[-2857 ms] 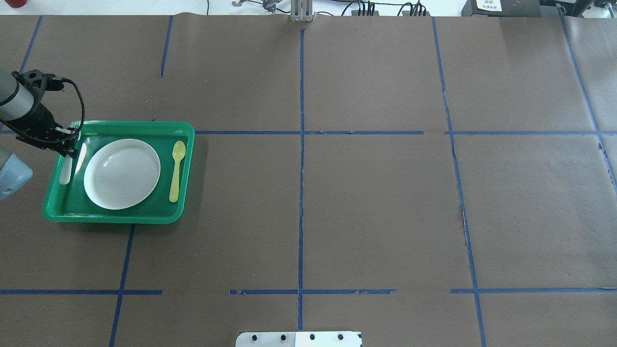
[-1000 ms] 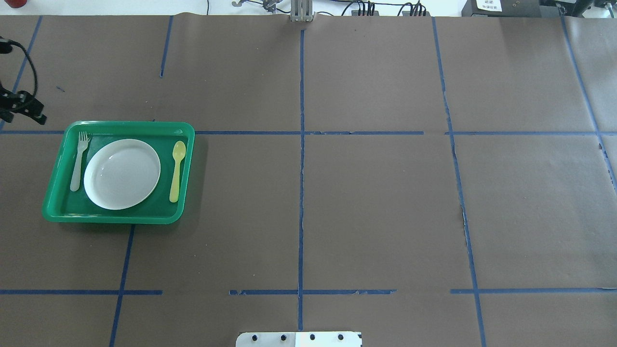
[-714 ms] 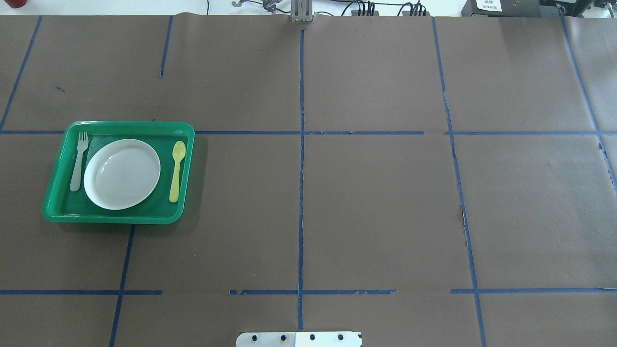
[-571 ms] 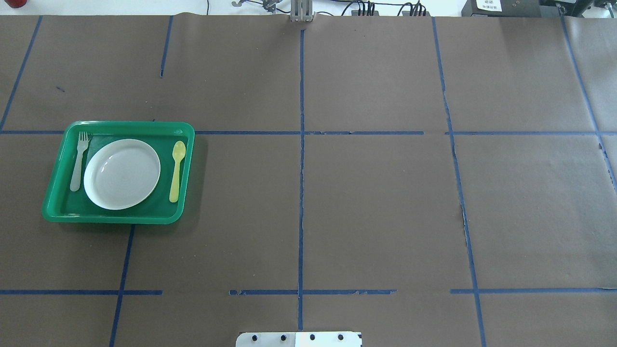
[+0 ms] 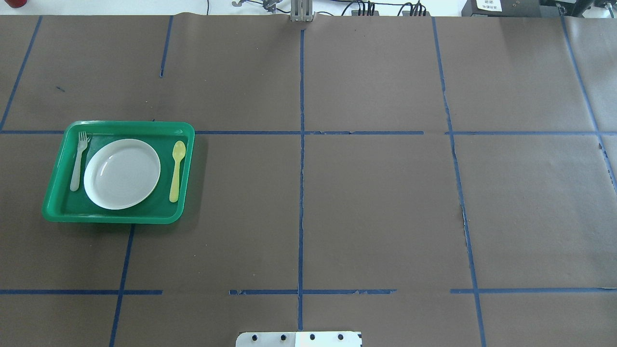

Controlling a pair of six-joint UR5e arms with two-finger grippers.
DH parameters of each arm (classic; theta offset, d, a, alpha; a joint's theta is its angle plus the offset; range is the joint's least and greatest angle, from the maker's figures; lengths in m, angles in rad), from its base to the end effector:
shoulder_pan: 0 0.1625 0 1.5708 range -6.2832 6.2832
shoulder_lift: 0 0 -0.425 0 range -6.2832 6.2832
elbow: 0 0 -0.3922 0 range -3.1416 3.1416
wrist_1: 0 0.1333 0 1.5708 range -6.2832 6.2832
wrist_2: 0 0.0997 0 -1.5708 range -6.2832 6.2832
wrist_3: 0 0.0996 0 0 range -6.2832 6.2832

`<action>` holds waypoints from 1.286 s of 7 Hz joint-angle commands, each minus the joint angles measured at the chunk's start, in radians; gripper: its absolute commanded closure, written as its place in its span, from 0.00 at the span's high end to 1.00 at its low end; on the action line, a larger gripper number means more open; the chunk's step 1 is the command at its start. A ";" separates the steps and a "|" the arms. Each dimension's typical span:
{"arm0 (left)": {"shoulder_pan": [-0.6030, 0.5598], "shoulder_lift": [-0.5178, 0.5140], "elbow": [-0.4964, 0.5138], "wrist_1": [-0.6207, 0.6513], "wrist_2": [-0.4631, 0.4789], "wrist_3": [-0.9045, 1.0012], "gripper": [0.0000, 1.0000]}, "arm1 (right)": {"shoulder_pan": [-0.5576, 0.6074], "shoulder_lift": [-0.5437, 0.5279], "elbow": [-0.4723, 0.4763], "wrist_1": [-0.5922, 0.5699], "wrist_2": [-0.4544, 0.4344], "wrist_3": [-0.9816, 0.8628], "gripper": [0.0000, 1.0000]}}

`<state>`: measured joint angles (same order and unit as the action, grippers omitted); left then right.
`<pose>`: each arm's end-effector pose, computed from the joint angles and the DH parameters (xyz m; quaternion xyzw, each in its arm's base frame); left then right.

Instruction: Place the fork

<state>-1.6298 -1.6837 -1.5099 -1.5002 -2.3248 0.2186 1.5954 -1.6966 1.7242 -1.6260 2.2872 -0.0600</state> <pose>-0.0967 -0.5331 0.6389 0.0424 0.3658 0.0707 0.9270 0.0786 -0.4345 0.6512 0.0019 -0.3508 -0.0117 0.9364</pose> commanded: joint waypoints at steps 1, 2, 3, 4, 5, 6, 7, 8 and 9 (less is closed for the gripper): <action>-0.002 -0.001 -0.026 0.099 0.004 0.068 0.85 | 0.000 0.000 0.000 0.000 0.000 -0.001 1.00; -0.004 -0.002 -0.024 0.107 0.037 0.091 0.84 | 0.000 0.000 0.000 0.000 0.000 -0.001 1.00; -0.004 -0.004 -0.024 0.116 0.060 0.090 0.87 | 0.000 0.000 0.000 0.000 0.000 0.000 1.00; -0.005 0.015 -0.038 0.110 0.061 0.091 1.00 | 0.000 0.000 0.000 0.000 0.000 -0.001 1.00; -0.007 0.059 -0.083 0.097 0.048 0.084 1.00 | 0.000 0.000 0.000 0.000 0.000 0.000 1.00; -0.010 0.082 -0.102 0.098 0.051 0.081 1.00 | 0.000 0.000 0.000 0.000 0.000 -0.001 1.00; -0.010 0.094 -0.098 0.081 0.048 0.079 1.00 | 0.000 0.000 0.000 0.000 0.000 -0.001 1.00; -0.010 0.090 -0.102 0.081 0.045 0.081 1.00 | 0.000 0.000 0.000 0.000 0.000 -0.001 1.00; -0.010 0.085 -0.105 0.089 0.047 0.090 1.00 | 0.000 0.000 0.000 0.000 0.000 0.000 1.00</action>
<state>-1.6397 -1.5962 -1.6106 -1.4152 -2.2777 0.3008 1.5953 -1.6966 1.7242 -1.6260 2.2871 -0.0610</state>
